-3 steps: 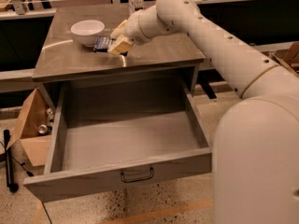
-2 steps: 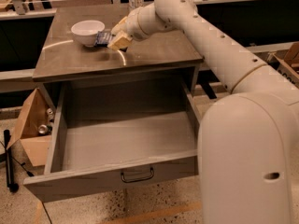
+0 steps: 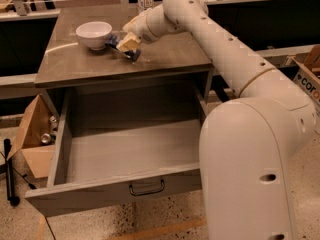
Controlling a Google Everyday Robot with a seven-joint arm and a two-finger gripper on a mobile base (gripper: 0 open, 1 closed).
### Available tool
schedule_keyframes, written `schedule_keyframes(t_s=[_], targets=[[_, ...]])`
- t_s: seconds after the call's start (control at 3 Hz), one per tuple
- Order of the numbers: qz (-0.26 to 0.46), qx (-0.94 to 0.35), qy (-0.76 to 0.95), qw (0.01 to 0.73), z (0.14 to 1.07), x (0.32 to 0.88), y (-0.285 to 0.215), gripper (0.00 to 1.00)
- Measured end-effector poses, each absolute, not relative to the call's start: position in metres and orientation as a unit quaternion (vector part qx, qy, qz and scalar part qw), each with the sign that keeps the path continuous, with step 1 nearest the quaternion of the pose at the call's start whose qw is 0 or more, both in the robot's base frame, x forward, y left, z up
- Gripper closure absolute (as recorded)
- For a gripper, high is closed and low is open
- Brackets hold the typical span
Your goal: Pick rxbar blueberry from top drawer and place on counter
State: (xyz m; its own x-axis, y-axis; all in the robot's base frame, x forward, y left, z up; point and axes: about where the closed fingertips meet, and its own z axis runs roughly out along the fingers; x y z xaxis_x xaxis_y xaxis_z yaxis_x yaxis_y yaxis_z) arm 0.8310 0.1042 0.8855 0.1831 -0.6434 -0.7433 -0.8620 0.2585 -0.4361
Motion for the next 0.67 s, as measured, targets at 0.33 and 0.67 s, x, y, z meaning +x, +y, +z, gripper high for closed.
schedule_keyframes(t_s=[0.33, 0.67], targets=[[0.127, -0.587, 0.637, 0.482, 0.881, 0.822, 0.093, 0.00], [0.141, -0.572, 0.637, 0.497, 0.891, 0.795, 0.069, 0.00]])
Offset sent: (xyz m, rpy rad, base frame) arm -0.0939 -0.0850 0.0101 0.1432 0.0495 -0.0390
